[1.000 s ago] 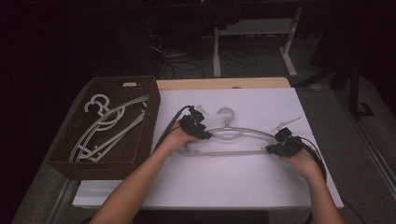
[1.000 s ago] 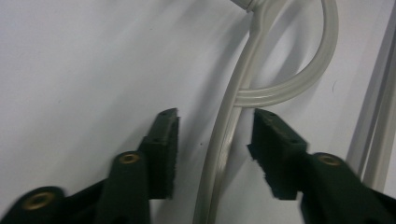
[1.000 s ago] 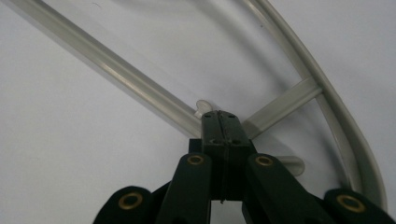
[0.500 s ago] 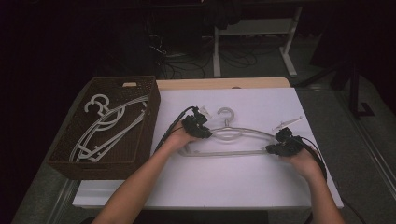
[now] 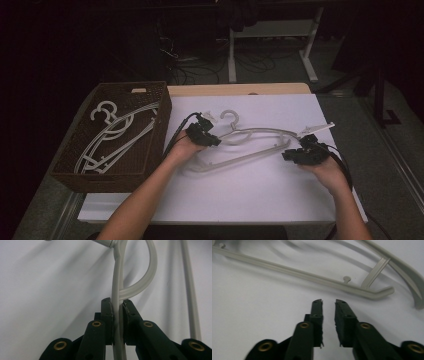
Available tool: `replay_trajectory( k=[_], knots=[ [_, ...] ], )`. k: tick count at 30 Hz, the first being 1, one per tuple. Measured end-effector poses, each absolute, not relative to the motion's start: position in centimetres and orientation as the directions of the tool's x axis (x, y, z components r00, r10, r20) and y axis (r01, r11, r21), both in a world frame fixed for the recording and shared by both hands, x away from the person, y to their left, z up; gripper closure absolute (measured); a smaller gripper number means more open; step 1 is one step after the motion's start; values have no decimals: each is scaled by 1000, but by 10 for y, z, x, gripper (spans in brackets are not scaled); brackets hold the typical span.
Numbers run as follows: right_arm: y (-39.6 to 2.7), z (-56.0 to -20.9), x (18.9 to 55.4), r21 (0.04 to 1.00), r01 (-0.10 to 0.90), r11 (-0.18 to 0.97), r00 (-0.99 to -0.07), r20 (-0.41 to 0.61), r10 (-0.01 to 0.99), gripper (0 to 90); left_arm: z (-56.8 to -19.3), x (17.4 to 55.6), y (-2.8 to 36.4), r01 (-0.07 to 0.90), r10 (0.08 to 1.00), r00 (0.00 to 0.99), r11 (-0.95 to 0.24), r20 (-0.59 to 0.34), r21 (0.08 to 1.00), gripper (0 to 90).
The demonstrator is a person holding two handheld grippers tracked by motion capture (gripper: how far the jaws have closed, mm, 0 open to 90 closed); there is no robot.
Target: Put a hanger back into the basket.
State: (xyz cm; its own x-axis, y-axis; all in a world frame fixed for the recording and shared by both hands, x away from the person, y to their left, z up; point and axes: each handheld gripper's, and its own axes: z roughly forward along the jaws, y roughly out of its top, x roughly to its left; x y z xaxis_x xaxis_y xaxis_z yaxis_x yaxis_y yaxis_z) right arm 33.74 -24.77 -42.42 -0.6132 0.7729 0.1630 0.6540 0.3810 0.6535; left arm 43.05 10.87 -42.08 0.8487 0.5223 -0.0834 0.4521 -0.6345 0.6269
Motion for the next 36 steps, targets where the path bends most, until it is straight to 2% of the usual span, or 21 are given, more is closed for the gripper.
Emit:
replay_trajectory(
  k=[1,2,3,4,5,6,7,8,10,11,12,16,25,29,30,36],
  knots=[
    [-247,-424,337,659,651,377,-615,166,771,650,-416,430,110,458,533,842,-626,-82,631,814],
    [-247,-424,337,659,651,377,-615,166,771,650,-416,430,110,458,533,842,-626,-82,631,814],
    [-246,-424,336,667,645,373,-616,166,770,551,-405,429,113,468,550,831,-606,-86,644,813],
    [-245,-424,336,671,642,372,-615,161,771,494,-405,429,113,468,550,831,-606,-86,644,814],
    [-245,-424,336,671,642,372,-615,161,771,494,-400,428,115,473,556,826,-590,-96,654,814],
    [-243,-424,336,679,635,368,-615,156,773,414,-389,427,119,482,569,815,-563,-108,671,814],
    [-243,-424,336,679,635,368,-615,156,773,414,-389,427,119,482,569,815,-563,-108,671,814],
    [-242,-424,336,686,630,364,-610,148,778,334,-384,426,121,487,575,810,-552,-114,677,814],
    [-241,-423,336,698,618,362,-614,141,777,278,-367,423,128,499,594,795,-527,-122,688,814],
    [-241,-423,336,698,618,362,-614,141,777,278,-367,423,128,499,594,795,-527,-122,688,814],
    [-241,-422,336,707,611,357,-614,139,777,223,-354,419,132,495,604,790,-522,-109,695,814],
    [-238,-421,336,715,600,359,-620,132,774,161,-334,413,143,489,617,781,-504,-99,712,814],
    [-232,-419,336,731,574,369,-638,118,761,111,-277,398,214,454,651,757,-455,-62,766,814],
    [-229,-420,336,727,575,374,-640,116,759,75,-267,396,244,455,677,735,-438,-50,775,814],
    [-228,-421,336,728,572,379,-643,110,758,67,-264,396,264,457,697,716,-428,-37,780,814],
    [-227,-422,336,723,578,378,-638,112,762,41,-262,401,326,473,772,636,-388,-2,791,814]
  ],
)
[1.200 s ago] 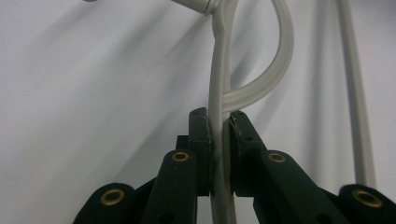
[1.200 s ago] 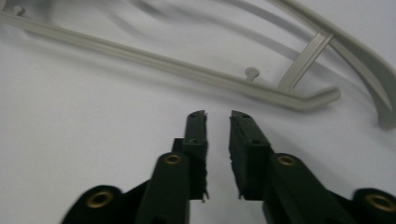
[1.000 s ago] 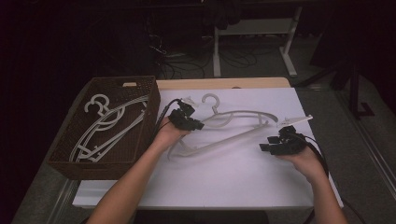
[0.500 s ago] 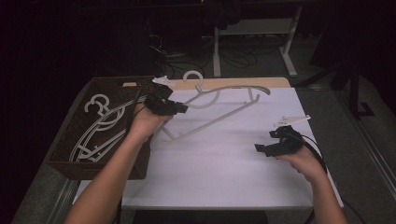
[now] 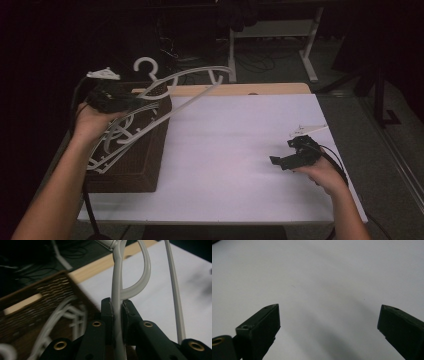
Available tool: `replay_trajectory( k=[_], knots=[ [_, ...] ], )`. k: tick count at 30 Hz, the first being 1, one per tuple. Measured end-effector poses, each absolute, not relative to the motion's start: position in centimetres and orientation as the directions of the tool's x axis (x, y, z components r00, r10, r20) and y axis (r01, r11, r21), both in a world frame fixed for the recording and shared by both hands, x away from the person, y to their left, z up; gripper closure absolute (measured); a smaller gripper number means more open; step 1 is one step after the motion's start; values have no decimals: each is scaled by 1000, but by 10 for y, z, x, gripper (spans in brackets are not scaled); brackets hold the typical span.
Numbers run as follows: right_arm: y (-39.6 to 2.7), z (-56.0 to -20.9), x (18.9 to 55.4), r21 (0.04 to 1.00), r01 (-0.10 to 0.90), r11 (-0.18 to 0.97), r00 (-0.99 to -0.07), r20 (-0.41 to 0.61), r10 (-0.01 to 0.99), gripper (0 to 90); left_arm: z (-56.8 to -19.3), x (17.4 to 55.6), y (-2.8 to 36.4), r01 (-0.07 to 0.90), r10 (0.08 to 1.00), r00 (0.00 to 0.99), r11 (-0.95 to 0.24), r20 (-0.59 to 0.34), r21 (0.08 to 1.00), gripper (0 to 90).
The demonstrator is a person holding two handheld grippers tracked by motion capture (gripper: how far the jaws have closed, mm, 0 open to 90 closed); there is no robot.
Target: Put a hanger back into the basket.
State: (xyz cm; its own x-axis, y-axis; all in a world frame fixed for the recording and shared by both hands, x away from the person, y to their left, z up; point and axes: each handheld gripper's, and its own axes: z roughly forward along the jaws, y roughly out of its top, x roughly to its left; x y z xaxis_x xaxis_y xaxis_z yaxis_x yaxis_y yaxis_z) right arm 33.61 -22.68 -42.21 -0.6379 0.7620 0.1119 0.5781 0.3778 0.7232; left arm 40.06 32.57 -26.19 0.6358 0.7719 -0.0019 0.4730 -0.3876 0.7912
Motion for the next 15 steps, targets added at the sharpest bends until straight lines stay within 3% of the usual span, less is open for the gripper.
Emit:
replay_trajectory(
  k=[15],
  knots=[
    [-230,-425,335,717,591,370,-619,110,778,41,-286,392,439,535,871,490,-322,23,781,814]
  ],
)
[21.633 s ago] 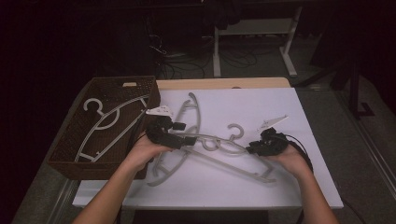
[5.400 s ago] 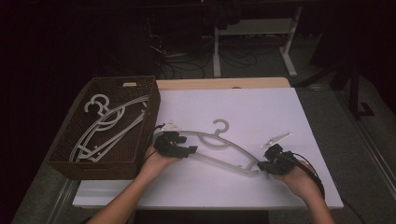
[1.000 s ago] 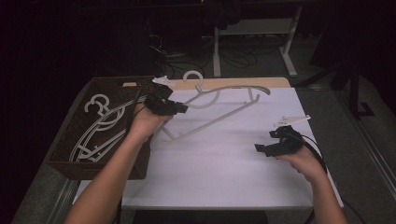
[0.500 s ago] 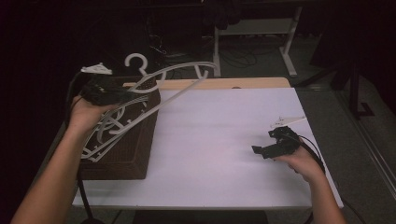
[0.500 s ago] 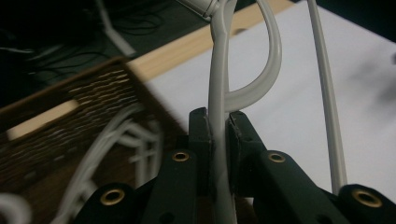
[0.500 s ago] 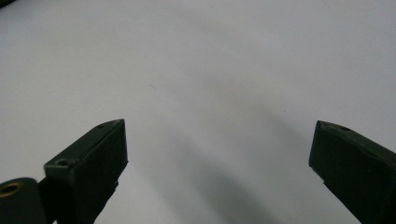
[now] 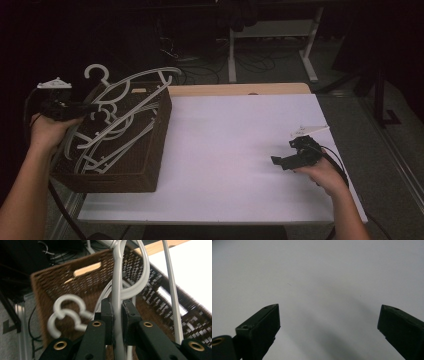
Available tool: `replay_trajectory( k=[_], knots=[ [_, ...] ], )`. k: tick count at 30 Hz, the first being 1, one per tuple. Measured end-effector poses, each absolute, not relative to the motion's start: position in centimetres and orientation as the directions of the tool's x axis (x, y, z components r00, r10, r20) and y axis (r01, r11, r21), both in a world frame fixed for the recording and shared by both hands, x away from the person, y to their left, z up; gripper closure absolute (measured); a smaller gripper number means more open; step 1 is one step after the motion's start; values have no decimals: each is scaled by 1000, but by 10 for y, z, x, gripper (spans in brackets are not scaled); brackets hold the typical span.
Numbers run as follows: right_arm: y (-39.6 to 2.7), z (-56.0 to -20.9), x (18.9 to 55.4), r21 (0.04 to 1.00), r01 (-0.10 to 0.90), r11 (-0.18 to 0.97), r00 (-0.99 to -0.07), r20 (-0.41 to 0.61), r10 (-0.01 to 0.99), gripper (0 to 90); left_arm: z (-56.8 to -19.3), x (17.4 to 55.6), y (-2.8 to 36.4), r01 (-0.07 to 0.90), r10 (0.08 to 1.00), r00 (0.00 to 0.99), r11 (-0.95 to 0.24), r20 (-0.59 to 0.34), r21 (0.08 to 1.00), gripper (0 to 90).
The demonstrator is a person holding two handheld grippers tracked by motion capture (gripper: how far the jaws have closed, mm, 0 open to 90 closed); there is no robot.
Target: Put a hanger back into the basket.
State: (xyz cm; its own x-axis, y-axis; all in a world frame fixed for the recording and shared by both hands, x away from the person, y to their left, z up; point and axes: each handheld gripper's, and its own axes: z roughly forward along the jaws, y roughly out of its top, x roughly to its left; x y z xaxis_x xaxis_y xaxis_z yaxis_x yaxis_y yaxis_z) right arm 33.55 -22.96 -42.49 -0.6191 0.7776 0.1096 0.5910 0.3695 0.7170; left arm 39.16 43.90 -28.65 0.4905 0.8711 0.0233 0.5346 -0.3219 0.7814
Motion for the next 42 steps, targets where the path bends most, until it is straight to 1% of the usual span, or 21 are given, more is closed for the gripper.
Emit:
replay_trajectory(
  k=[1,2,6,12,16,21,22,23,28,29,30,31,33,34,35,37,38,39,40,42],
  knots=[
    [-230,-425,335,717,591,370,-619,110,778,41,-286,392,439,535,871,490,-322,23,781,813],
    [-230,-425,336,714,593,373,-618,106,779,41,-289,388,450,543,878,479,-318,25,777,814],
    [-228,-426,335,712,594,374,-615,103,782,42,-294,382,467,560,893,448,-313,37,767,814],
    [-228,-425,335,711,597,372,-610,101,786,44,-305,381,478,586,902,426,-336,72,737,813],
    [-228,-425,335,711,597,373,-610,101,786,45,-312,383,479,598,904,423,-334,67,729,811],
    [-228,-426,335,709,597,375,-612,101,784,45,-323,391,467,621,901,426,-357,82,698,808],
    [-228,-426,335,710,597,375,-613,101,784,45,-324,392,467,625,903,424,-350,74,698,808],
    [-228,-425,335,710,597,374,-612,102,784,46,-326,394,467,626,902,428,-346,63,699,807],
    [-229,-425,334,713,595,371,-613,103,784,46,-336,398,460,644,893,444,-371,68,669,801],
    [-229,-425,335,714,594,371,-612,103,784,47,-337,398,461,644,896,439,-361,61,675,787],
    [-229,-425,335,714,595,370,-612,103,784,47,-337,398,462,645,899,436,-351,50,679,739],
    [-230,-425,335,714,595,370,-612,103,784,47,-337,398,463,646,903,426,-340,46,684,673],
    [-229,-424,335,714,594,371,-613,103,784,48,-337,397,465,648,908,416,-329,43,687,580],
    [-229,-424,335,714,594,371,-613,103,784,48,-337,397,465,648,908,416,-329,43,687,515],
    [-229,-424,334,716,594,368,-612,105,784,48,-335,395,467,633,915,404,-289,12,718,476],
    [-229,-424,334,716,593,368,-612,104,784,48,-333,394,467,625,915,403,-282,8,728,419],
    [-230,-424,334,717,593,367,-612,104,784,48,-331,393,467,615,915,404,-270,-2,741,419],
    [-230,-423,334,717,592,367,-612,104,784,49,-328,392,464,606,909,415,-250,-32,755,377],
    [-230,-423,334,717,593,366,-612,105,784,49,-328,392,464,606,909,415,-250,-32,755,356],
    [-229,-422,334,718,592,366,-612,106,783,50,-324,389,454,587,887,455,-238,-73,774,334]
  ],
)
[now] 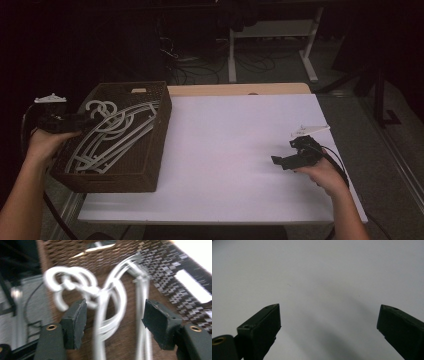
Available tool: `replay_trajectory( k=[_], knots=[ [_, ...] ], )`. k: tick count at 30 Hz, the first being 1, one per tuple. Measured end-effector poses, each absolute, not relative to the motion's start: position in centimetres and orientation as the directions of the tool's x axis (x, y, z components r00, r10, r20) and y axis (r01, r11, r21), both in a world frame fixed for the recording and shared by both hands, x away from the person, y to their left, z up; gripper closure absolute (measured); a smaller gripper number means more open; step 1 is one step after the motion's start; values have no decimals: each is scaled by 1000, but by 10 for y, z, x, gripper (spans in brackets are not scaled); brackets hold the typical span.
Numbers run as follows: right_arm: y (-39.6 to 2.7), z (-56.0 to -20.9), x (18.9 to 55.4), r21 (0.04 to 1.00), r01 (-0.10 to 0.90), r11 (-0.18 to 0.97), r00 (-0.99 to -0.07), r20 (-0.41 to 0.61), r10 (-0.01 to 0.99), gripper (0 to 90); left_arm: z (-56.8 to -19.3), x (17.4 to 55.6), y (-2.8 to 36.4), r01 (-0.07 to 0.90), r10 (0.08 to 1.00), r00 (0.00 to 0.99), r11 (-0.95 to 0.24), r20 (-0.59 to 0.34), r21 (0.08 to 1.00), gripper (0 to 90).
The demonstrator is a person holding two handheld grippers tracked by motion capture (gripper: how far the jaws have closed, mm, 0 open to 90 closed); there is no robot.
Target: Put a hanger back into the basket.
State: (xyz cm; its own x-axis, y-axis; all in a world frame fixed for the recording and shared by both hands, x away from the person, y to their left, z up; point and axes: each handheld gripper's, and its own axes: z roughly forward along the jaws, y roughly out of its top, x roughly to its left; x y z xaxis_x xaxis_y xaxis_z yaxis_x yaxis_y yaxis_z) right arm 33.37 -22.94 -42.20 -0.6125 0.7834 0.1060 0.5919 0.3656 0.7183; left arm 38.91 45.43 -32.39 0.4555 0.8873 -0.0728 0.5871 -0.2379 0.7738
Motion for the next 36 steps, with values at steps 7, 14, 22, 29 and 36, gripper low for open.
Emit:
replay_trajectory(
  k=[7,14,22,29,36],
  knots=[
    [-229,-413,332,733,576,362,-621,103,777,51,-322,379,413,542,803,570,-209,-174,814,271],
    [-229,-402,328,760,548,350,-636,106,764,44,-327,365,362,470,696,690,-221,-199,855,194],
    [-224,-382,318,801,500,329,-681,129,721,0,-332,353,312,408,583,792,-287,-180,867,130],
    [-218,-366,308,828,459,322,-717,131,685,0,-339,349,290,399,536,824,-323,-182,858,41],
    [-217,-362,304,835,447,321,-726,129,675,0,-346,348,285,399,528,829,-326,-184,857,12]
  ],
)
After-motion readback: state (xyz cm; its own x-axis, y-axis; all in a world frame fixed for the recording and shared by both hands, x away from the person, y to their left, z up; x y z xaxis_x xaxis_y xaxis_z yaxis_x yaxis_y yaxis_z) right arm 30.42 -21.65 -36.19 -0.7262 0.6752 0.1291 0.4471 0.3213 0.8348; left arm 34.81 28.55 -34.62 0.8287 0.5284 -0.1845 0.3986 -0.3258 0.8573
